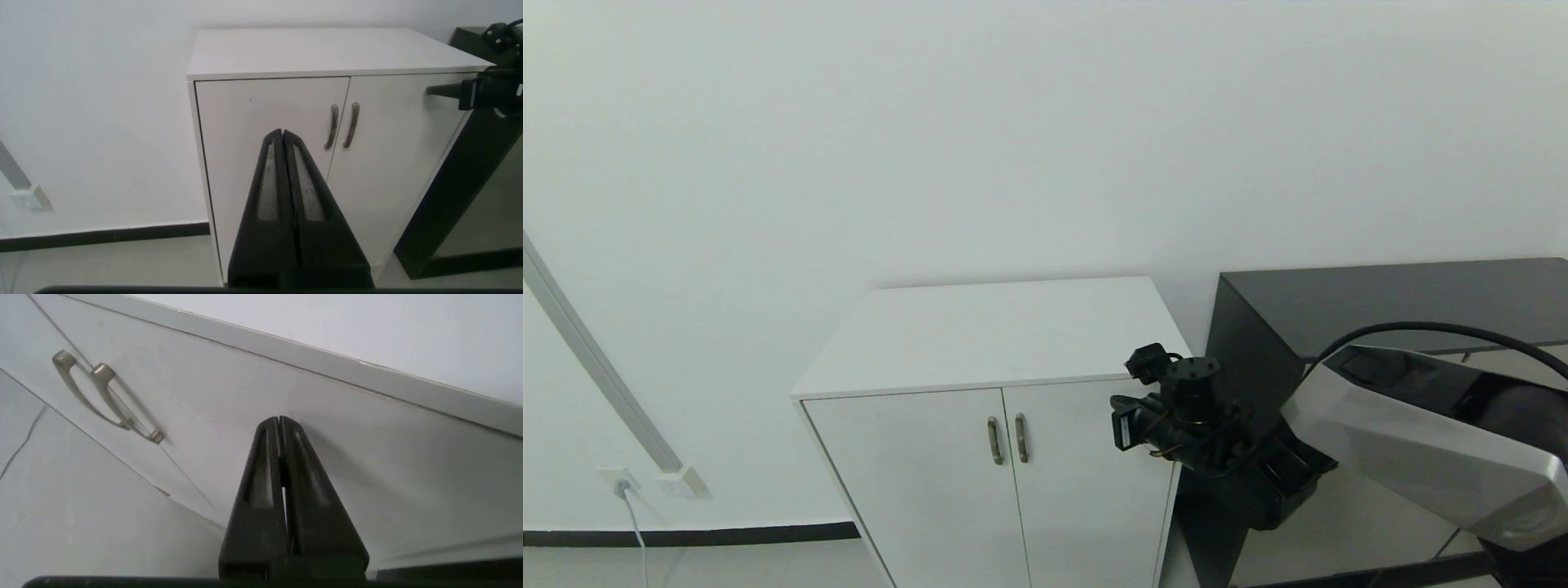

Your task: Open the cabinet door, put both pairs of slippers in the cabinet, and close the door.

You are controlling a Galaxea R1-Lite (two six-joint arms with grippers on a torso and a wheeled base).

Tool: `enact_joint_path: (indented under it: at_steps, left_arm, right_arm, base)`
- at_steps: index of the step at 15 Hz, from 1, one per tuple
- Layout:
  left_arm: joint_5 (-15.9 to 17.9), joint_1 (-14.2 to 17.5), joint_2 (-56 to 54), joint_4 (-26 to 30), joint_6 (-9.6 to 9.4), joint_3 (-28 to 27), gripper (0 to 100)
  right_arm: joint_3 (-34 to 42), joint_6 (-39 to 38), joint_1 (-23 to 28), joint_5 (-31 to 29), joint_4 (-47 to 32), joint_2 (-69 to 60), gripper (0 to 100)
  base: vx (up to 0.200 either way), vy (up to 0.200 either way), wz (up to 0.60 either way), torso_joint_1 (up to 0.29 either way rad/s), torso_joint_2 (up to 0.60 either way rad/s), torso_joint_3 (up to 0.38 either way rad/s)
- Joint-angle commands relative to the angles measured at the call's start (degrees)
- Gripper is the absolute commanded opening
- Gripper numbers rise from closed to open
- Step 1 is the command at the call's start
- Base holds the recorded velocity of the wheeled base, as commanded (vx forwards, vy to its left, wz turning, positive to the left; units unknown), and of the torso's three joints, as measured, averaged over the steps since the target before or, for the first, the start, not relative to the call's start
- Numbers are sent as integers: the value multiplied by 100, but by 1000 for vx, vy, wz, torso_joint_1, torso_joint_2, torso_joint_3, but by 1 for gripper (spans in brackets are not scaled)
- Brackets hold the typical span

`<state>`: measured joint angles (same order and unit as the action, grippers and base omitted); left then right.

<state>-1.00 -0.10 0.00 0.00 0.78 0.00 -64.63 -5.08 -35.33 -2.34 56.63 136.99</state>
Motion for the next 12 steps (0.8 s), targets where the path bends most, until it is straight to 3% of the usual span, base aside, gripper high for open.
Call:
enact_joint_path:
  at_steps: [1,7,9,12]
  left_arm:
    - [-6,1,0,0,19,0,0]
    - [3,1,0,0,10,0,0]
    - [3,-8,0,0,10,0,0]
    - [3,1,0,0,19,0,0]
  right_arm:
    - [531,-1,-71,-3,121,-603,0]
    - [2130,-19,8,-610,824,-1596,0]
    - [2983,-19,378,-803,1474,-1868,0]
    - [3528,-37,817,-891,1878,-2000,0]
  base:
    - [0,0,0,0,0,0]
    - [0,0,0,0,0,0]
    - [0,0,0,0,0,0]
    - [0,0,0,0,0,0]
